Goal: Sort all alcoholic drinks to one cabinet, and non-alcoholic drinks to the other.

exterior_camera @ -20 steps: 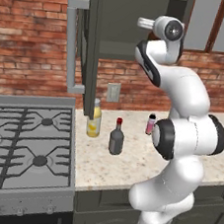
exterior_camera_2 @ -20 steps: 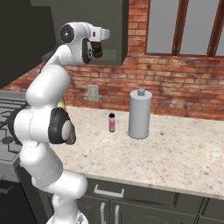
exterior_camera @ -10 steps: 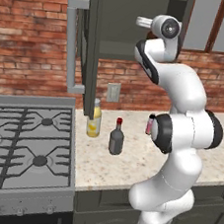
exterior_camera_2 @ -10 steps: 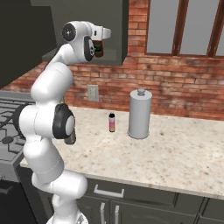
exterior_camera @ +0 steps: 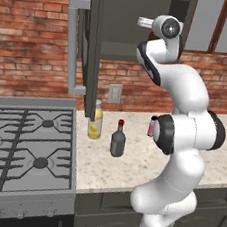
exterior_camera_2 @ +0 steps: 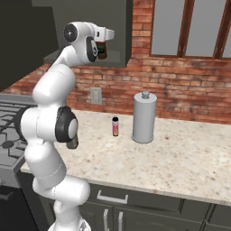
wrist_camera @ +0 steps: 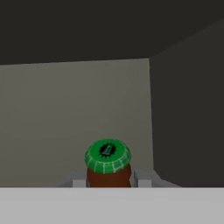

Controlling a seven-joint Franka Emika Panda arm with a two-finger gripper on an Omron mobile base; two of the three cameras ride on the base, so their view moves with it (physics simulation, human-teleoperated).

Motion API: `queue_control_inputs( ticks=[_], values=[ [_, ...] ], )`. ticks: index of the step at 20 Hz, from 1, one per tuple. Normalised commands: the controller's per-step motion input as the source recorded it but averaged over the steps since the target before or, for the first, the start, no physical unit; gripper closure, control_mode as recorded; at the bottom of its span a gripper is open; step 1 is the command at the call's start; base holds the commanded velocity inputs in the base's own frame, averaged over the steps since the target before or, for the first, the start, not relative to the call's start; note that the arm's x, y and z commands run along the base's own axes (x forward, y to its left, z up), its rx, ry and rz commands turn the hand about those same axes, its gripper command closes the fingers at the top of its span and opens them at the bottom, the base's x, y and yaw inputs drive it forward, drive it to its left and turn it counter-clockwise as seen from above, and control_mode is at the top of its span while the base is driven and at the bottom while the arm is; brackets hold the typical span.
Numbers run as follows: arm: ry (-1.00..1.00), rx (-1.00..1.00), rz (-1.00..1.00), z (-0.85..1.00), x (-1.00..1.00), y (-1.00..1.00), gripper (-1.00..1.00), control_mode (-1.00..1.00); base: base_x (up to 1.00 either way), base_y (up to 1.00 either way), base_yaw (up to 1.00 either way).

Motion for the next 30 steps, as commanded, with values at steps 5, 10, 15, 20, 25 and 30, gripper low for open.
queue_control_inputs(
  ticks=[5,10,15,20,25,30],
  values=[
    [0.00,0.00,-0.02,-0.27,0.42,0.00,-1.00,-1.00,0.00,0.00,0.00],
    [0.00,0.00,-0.01,-0.21,0.38,0.00,-1.00,-1.00,0.00,0.00,0.00],
    [0.00,0.00,0.00,-0.16,0.04,0.00,-1.00,-1.00,0.00,0.00,0.00],
    [-0.01,0.00,-0.01,-0.04,-0.04,0.00,-1.00,-1.00,0.00,0.00,0.00],
    [-0.06,0.00,-0.04,0.01,-0.49,0.00,-1.00,-1.00,0.00,0.00,0.00],
    [-0.04,0.00,-0.06,0.01,-0.71,0.00,-1.00,-1.00,0.00,0.00,0.00]
  ],
)
